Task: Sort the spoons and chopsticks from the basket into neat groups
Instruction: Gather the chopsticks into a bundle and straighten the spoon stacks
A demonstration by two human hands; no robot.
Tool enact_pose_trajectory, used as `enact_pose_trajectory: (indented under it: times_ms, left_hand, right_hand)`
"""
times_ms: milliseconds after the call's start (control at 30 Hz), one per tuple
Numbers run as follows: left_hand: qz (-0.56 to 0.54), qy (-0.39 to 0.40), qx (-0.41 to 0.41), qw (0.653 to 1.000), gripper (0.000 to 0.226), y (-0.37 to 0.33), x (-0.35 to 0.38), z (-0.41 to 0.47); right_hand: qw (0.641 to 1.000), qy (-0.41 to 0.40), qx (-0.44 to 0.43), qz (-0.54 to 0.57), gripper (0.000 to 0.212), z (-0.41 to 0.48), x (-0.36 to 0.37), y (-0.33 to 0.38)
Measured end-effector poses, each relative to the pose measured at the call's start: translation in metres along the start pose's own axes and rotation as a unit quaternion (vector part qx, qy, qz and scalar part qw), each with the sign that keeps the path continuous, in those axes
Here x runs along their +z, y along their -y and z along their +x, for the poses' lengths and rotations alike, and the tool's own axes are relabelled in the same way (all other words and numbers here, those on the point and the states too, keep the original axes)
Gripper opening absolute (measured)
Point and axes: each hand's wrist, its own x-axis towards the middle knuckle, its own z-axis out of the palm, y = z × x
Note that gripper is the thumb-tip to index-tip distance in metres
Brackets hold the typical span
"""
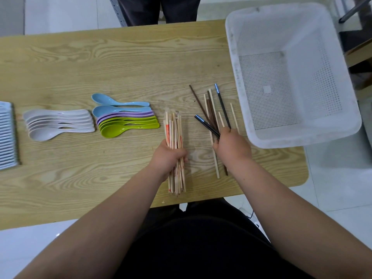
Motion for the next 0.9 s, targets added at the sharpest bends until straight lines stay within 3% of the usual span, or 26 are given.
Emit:
enact_pose_trajectory:
  times_ms: [233, 467, 600, 700, 900]
  left_hand:
    - [-0.011, 0.009, 0.001, 1.0, 0.05, 0.002, 0.0, 0.001]
    - [-0.028, 0.028, -0.006, 0.999, 0.052, 0.003, -0.003, 0.002]
    - [-0.024, 0.03, -0.007, 0.999, 0.05, 0.003, -0.004, 0.004]
    - [-0.023, 0.032, -0.009, 0.999, 0.047, 0.002, -0.004, 0.004]
    - [-0.016, 0.044, -0.011, 0.999, 0.049, 0.0, -0.005, 0.006]
  right_hand:
    - [1.0, 0.024, 0.009, 0.009, 0.035, 0.006, 0.001, 0.003]
    - [0.996, -0.081, -0.043, 0.004, 0.025, -0.009, 0.006, -0.01]
    - [0.993, -0.1, -0.037, -0.057, 0.018, -0.018, 0.01, -0.023]
    - [0.996, -0.063, 0.008, -0.056, 0.027, -0.017, 0.018, -0.03]
    - [0.996, -0.081, 0.03, 0.036, 0.057, -0.029, 0.035, -0.026]
